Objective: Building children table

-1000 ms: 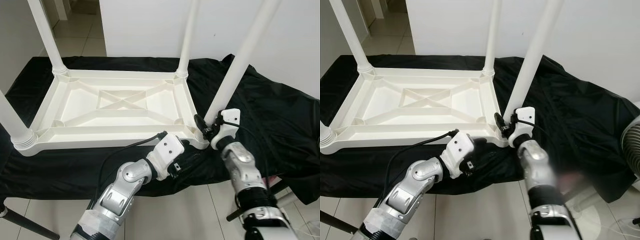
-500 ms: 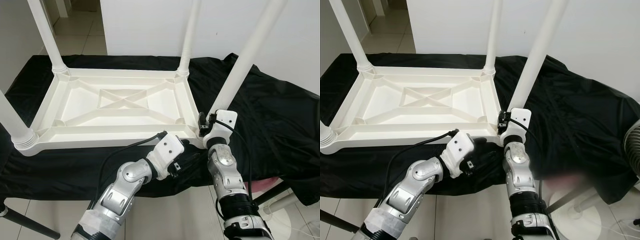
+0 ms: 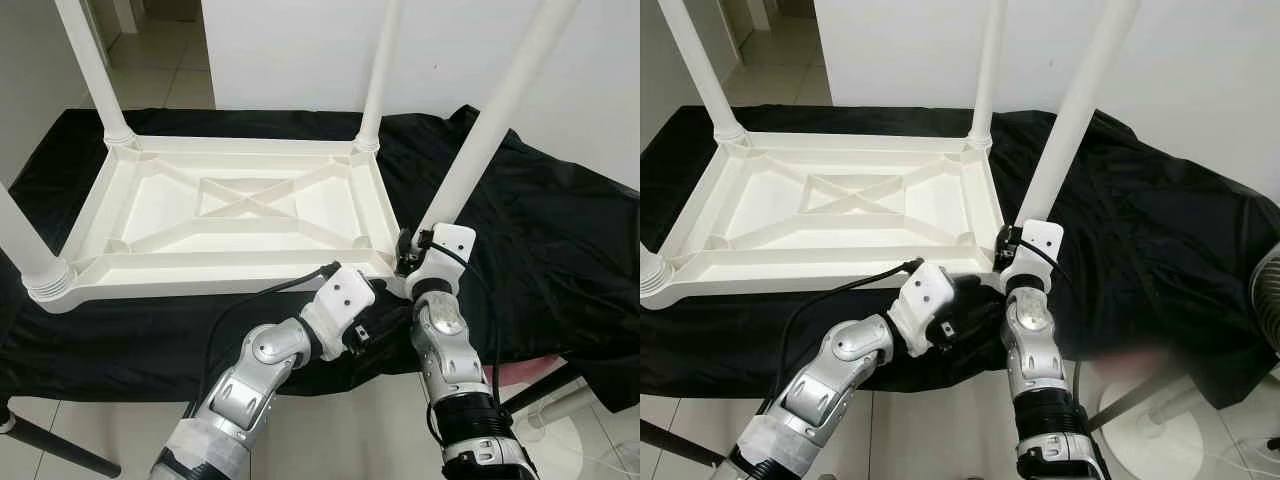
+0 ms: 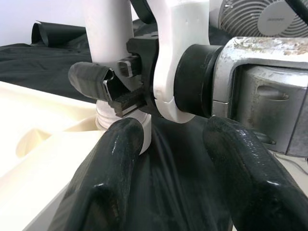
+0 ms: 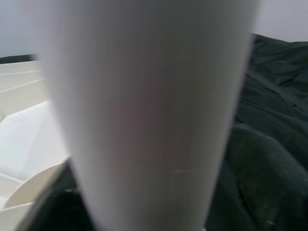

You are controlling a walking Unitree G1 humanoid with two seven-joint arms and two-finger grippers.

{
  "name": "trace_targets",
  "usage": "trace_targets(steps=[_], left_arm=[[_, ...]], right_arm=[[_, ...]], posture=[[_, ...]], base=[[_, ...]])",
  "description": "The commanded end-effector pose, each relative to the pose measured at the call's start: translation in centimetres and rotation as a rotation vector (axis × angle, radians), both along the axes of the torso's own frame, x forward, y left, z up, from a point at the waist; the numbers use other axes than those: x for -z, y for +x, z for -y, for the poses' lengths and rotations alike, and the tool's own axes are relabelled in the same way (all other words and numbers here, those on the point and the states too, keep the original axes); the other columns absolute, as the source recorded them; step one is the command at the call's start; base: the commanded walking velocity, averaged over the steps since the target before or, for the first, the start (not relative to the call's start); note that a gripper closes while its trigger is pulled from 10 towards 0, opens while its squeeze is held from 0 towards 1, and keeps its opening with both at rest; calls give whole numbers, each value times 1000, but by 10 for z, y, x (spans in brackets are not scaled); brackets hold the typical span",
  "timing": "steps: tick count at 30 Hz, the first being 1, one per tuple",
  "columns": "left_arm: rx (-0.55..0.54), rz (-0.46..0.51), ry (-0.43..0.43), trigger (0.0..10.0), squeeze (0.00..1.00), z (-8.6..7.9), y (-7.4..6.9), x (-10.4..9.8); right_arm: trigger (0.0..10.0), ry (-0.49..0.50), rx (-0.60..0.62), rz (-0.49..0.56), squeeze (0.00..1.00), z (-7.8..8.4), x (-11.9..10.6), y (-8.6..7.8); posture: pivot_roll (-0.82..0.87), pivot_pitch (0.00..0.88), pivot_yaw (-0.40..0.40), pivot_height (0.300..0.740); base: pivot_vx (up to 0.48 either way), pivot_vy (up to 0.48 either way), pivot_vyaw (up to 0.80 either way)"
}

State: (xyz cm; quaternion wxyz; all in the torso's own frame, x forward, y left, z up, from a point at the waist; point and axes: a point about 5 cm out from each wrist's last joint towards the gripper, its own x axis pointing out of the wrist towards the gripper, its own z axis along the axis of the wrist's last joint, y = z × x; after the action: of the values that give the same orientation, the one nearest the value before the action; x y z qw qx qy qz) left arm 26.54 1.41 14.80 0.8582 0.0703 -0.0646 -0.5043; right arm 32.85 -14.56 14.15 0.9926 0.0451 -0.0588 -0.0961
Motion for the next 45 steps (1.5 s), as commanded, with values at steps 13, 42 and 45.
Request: trace_targets(steps=[13, 42, 45], left_arm=[[-5, -34, -12, 10000, 0, -1, -2, 0], [-5, -20, -3, 10000, 0, -2, 5, -4], [-7, -18, -2, 10000, 0, -2, 6, -4]], right_arm=[[10000, -45, -314, 34, 0, 15, 3, -11], [824, -281, -783, -49, 0, 29, 11, 0], [0, -280, -784, -58, 0, 30, 13, 0]], posture=[[-48, 55, -53, 740], [-43, 31, -44, 740], [-39, 32, -44, 740]], base=[[0, 0, 0], [0, 0, 0], [0, 0, 0]])
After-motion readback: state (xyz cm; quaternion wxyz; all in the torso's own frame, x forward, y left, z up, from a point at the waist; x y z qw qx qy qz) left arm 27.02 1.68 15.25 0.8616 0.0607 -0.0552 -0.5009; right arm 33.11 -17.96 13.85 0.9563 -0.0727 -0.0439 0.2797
